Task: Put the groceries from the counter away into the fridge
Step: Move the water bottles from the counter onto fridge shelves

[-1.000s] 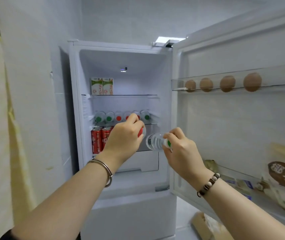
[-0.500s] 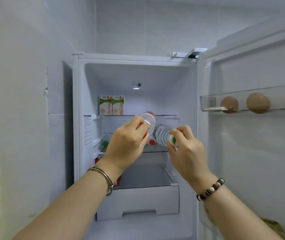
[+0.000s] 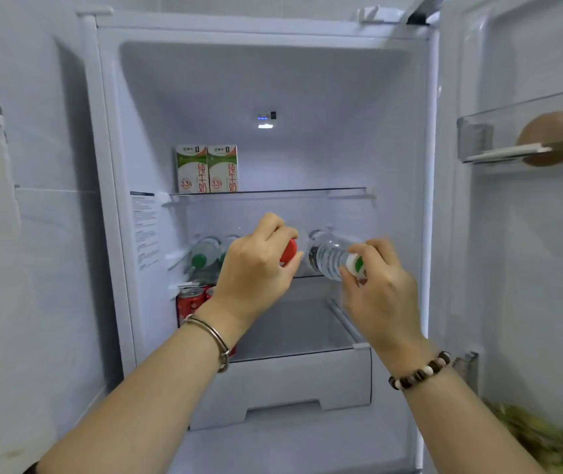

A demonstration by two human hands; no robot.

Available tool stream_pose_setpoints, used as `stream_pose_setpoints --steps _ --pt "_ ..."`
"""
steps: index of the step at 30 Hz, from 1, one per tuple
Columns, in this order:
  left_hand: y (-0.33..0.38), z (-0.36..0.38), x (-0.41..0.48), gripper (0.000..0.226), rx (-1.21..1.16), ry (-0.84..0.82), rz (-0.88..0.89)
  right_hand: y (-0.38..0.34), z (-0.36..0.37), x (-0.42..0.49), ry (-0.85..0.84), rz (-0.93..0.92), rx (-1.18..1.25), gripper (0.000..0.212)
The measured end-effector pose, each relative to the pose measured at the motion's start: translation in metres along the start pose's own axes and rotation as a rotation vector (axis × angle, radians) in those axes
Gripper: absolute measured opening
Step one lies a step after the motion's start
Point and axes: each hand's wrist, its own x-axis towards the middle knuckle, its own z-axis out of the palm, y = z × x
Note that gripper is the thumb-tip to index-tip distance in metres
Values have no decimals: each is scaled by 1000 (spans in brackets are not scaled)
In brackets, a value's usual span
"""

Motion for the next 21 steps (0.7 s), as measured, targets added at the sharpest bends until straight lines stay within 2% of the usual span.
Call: stream_pose_setpoints --steps 6,10,21 --pt "20 23 9 22 -161 54 -21 -3 -9 -14 -22 69 -106 23" --pt "31 28 13 24 -247 40 -35 -1 -14 -27 -117 133 -171 23" --pt "12 54 -49 15 -276 -196 -22 10 -1 -52 -302 292 -272 16"
